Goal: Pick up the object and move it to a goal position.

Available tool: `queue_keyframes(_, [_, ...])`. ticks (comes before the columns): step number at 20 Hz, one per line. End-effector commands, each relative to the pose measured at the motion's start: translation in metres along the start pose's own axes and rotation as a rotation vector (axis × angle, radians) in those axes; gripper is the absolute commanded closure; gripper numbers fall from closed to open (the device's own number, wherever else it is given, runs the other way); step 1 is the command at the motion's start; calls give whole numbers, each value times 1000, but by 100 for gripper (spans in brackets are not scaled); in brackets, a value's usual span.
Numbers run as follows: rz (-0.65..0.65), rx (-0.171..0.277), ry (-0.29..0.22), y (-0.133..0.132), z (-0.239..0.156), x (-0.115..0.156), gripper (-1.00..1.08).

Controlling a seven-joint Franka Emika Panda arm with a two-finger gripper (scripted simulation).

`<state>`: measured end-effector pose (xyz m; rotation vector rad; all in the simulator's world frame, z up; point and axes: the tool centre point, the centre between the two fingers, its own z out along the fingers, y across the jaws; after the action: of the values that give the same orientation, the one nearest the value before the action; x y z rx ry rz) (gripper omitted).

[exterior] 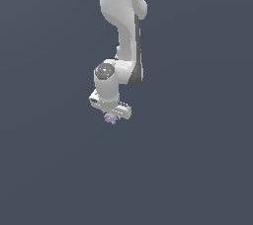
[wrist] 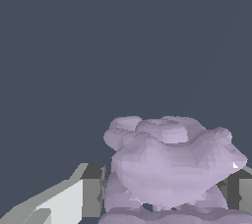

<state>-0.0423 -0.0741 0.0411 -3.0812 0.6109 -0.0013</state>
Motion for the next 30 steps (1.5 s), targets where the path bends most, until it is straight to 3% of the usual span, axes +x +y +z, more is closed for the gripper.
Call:
queue_keyframes(1, [1,-1,-1,1,1,0,108])
queue_keyframes(7, [0,0,0,-7,-6,1,108])
queue_keyframes(13, [0,0,0,-32,-29,7,108])
queue_keyframes(30, [1,-2,0,-160,-145,36,108])
